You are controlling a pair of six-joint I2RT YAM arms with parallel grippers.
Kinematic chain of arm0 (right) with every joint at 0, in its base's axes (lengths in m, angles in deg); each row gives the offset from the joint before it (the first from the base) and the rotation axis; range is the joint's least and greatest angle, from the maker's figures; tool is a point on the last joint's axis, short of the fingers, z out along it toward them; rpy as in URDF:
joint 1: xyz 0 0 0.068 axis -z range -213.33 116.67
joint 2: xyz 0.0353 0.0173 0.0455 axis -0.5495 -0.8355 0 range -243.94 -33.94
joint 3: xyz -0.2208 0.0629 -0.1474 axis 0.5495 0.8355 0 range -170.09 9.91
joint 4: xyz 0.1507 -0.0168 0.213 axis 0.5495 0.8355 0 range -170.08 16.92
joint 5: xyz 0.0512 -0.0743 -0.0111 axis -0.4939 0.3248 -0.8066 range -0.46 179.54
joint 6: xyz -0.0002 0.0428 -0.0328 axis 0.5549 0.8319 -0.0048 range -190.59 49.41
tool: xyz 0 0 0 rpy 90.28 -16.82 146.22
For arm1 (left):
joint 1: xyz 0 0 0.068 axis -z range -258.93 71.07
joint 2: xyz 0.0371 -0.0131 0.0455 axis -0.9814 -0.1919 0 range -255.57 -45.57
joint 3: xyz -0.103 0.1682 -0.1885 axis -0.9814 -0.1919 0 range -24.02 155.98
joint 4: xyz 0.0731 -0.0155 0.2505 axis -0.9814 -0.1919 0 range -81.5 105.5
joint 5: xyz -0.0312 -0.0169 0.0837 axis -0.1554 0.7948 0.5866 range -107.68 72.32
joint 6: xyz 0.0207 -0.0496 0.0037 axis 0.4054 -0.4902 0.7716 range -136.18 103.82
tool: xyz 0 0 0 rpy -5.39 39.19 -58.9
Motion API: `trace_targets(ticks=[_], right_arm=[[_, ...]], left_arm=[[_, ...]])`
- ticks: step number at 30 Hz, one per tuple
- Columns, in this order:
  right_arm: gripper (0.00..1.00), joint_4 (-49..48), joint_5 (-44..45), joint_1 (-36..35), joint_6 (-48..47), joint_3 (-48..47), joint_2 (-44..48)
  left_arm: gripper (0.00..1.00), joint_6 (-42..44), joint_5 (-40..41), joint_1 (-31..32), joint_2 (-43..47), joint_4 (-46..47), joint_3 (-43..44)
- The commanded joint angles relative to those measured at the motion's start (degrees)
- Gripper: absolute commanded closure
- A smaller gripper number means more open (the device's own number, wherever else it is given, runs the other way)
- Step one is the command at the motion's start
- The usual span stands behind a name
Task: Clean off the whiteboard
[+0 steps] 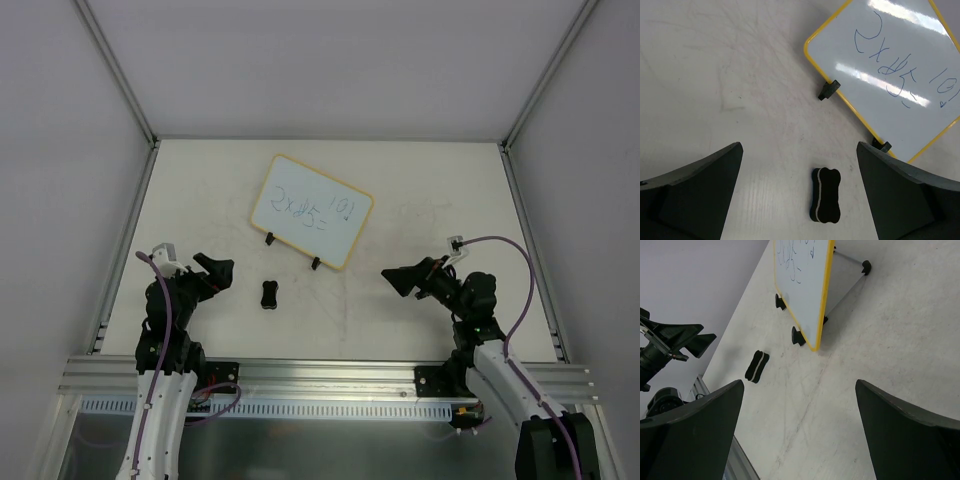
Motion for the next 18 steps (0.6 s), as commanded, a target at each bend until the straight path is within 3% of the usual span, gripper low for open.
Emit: trace_targets(ticks=[1,9,15,18], right_arm=[[0.01,-3.7,-0.5,0.0,0.3,-0.3,1.3],[0.01,-3.7,0.9,0.0,0.2,0.4,2.4],[0.01,-7.4,9.6,-0.1,4.9,2.6,1.3],[0.02,-9.9,8.5,-0.2,3.4,2.1,-1.0]], left_arm=[[0.01,0.1,-0.2,0.2,0.2,0.7,0.2],[0.01,2.1,-3.9,0.2,5.3,0.5,-0.5],[0.01,1.1,-2.5,0.2,-0.7,0.5,0.9],[0.01,0.7,-1.7,0.2,-4.6,0.8,1.9]])
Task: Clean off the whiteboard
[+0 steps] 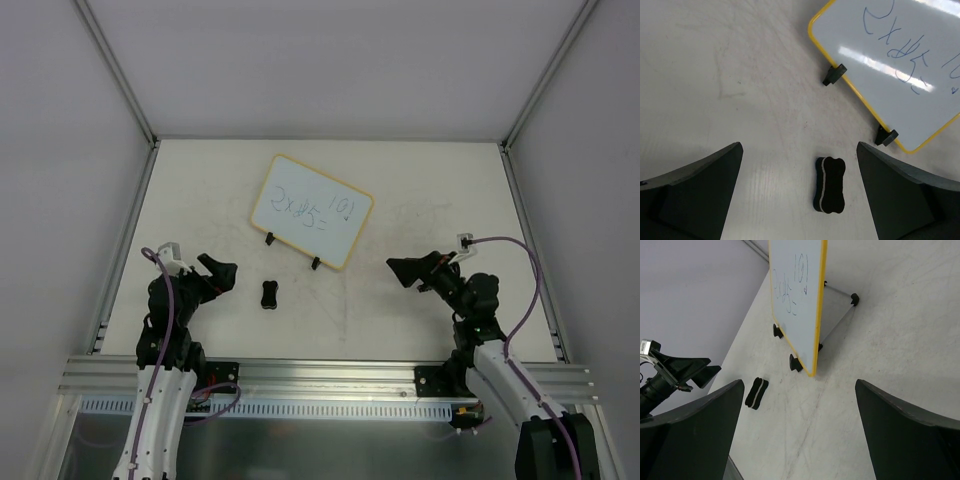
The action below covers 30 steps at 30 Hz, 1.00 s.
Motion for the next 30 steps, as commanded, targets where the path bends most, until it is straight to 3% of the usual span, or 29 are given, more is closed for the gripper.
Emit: trace_targets(ticks=[1,4,9,16,20,30], right_arm=[[0.02,-5.5,-3.2,-0.1,-1.3,-0.9,-4.6],[0.01,-7.4,-7.7,-0.4,-2.8,-5.4,-11.8],[0.01,-17.1,-8.0,-0.7,-4.0,-8.3,-20.3],[0.10,-42.0,-7.6,-1.8,-0.7,-10.3,-38.1],[0.16,-49.5,-8.7,-3.9,2.2,-15.0,-49.3],[0.23,-49.6,-8.1,-8.1,-0.8,-23.2,-59.5]], left_arm=[[0.01,-0.3,0.8,0.2,-4.3,1.2,2.5],[0.01,0.0,0.4,0.2,-6.6,2.2,3.0],[0.01,0.5,0.8,0.2,-7.8,2.8,4.5],[0.01,0.2,2.1,0.3,-8.9,2.9,6.1],[0.01,-0.2,2.7,0.2,-11.8,3.0,6.6],[0.01,2.7,3.1,0.3,-10.0,3.0,5.5]])
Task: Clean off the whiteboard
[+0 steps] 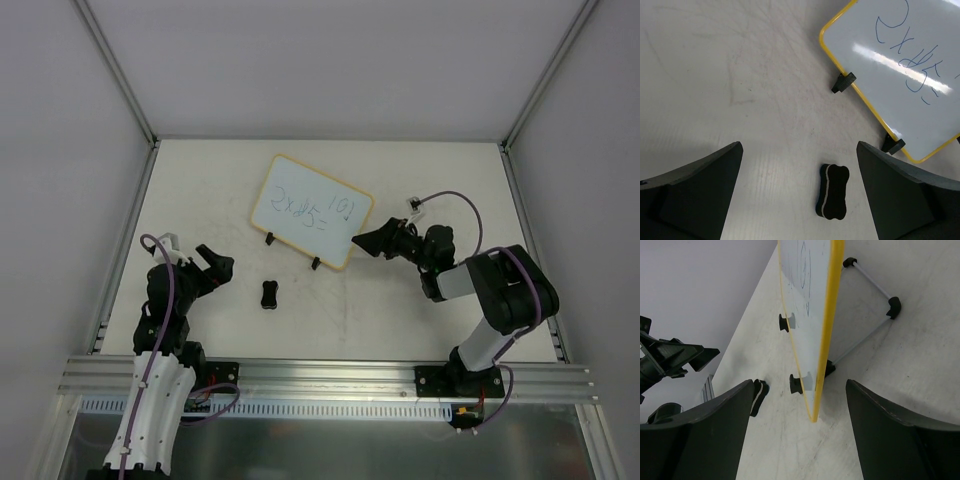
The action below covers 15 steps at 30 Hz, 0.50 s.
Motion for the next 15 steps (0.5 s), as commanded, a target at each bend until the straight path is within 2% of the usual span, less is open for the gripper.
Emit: trace_targets(ticks=[1,7,12,15], right_arm=[[0.25,-15.6,-0.4,-1.0,-1.5,-3.7,-2.5],[0.44,-15.6,-1.7,-2.1,-0.4,-8.2,-7.7],[0.50,-15.6,-1.2,-3.0,-0.8,-10.2,-10.7],[0.62,-15.6,-1.2,-3.2,-0.4,-10.9,-12.0]], left_arm=[[0.01,2.0,0.5,0.3,1.8,1.6,0.5],[0.01,2.0,0.1,0.3,3.3,1.6,-0.8],[0.01,2.3,-0.8,0.4,3.3,1.6,-1.1],[0.01,2.4,-1.0,0.3,3.0,1.7,-1.1]])
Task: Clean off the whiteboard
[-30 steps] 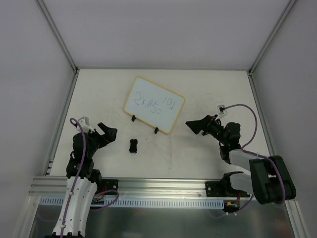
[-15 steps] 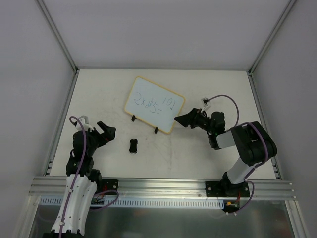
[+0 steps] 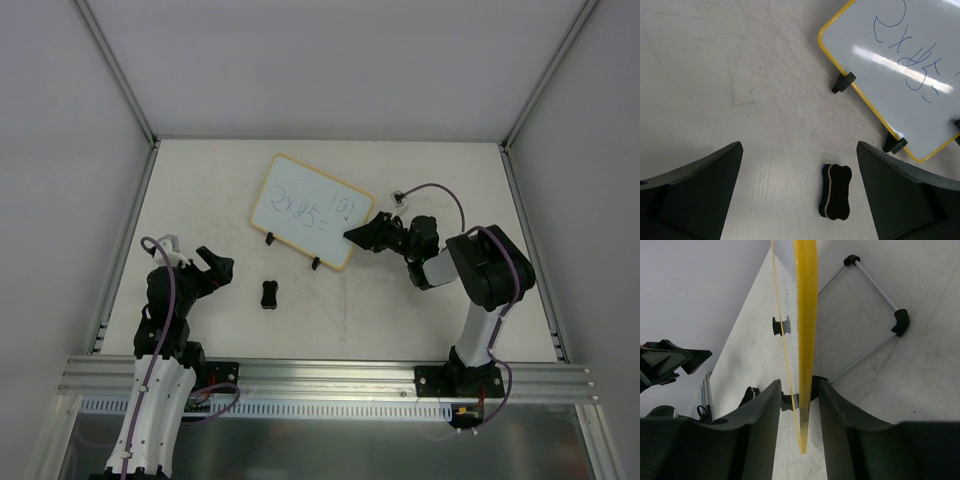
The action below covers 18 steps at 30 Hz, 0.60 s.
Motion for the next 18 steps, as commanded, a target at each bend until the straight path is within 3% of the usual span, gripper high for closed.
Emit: trace_targets(ticks=[1,6,9,13,16,18], right_arm=[[0.68,-14.2,-0.3,-0.5,-0.7,-1.9,-0.8],[0.71,-14.2,0.4,-0.5,-0.7,-1.7,-1.3],[0.72,-14.3,1.1,-0.5,-0.4,-1.4,-1.3],[0.82,-14.3,1.1,-0.5,-0.2,-1.4,-1.3],[1.00,-14.3,1.0,-0.4,0.0,-1.4,-1.1],[1.00,-14.3,0.7,-0.2,0.2,-1.5,-1.1]], left_arm=[[0.01,1.2,-1.6,0.3,0.1,2.2,-0.2],[0.01,1.9,-2.7,0.4,-3.0,3.8,0.3],[0.01,1.4,0.5,4.7,-6.1,3.9,1.6],[0.01,0.8,9.5,14.8,-11.1,3.8,4.7],[0.01,0.5,15.9,22.0,-15.5,3.8,7.3],[0.01,0.3,18.5,24.1,-18.3,3.9,8.3]])
